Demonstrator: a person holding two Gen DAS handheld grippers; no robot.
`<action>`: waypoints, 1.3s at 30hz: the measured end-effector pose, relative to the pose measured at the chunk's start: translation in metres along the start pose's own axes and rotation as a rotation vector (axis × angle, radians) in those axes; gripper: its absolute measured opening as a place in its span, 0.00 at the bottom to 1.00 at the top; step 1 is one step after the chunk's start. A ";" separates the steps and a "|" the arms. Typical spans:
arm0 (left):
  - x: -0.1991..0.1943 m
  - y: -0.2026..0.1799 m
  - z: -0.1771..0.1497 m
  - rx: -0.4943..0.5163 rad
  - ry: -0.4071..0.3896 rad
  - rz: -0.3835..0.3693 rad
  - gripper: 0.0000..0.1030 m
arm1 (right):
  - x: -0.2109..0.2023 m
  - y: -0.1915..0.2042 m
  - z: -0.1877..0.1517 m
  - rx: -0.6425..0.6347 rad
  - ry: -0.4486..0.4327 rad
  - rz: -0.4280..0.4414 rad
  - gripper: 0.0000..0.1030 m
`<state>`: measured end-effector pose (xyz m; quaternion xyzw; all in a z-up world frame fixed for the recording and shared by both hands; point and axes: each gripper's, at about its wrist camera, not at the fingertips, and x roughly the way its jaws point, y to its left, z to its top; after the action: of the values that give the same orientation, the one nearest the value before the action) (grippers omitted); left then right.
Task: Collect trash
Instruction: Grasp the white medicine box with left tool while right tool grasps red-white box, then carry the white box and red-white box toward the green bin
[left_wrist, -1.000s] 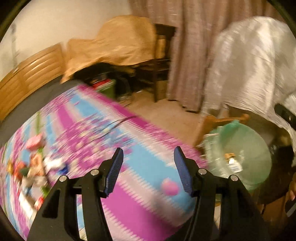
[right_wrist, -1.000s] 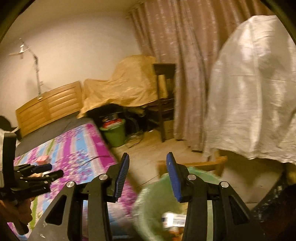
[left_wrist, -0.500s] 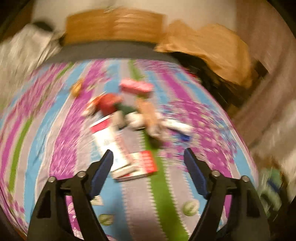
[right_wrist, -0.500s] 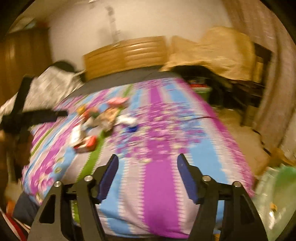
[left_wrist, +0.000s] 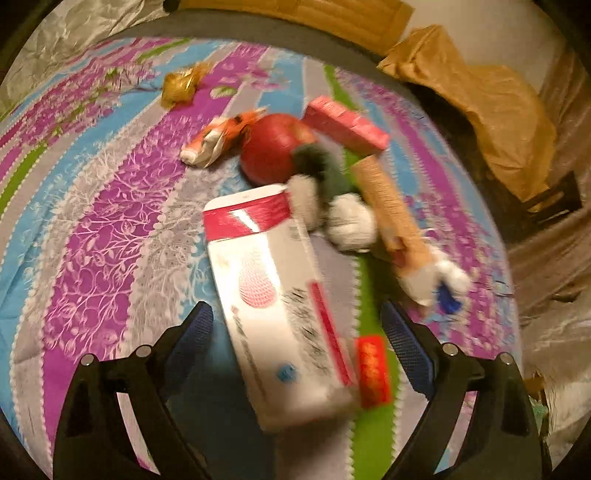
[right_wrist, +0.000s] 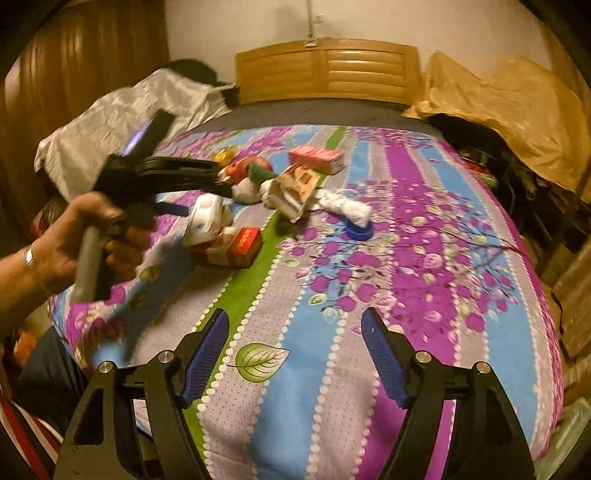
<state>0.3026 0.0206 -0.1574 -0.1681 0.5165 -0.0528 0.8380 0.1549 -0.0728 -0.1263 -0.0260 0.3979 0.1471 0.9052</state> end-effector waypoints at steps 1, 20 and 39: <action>0.007 0.005 0.002 -0.012 0.036 -0.023 0.55 | 0.006 0.002 0.003 -0.031 0.007 0.012 0.73; -0.111 0.081 -0.034 0.011 -0.131 0.022 0.50 | 0.174 0.082 0.098 -0.800 0.210 0.330 0.81; -0.123 0.052 -0.059 0.129 -0.168 0.132 0.50 | 0.088 0.069 0.029 -0.309 0.223 0.272 0.60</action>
<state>0.1899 0.0882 -0.0948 -0.0832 0.4500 -0.0166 0.8890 0.2120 0.0200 -0.1659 -0.1264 0.4680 0.3232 0.8127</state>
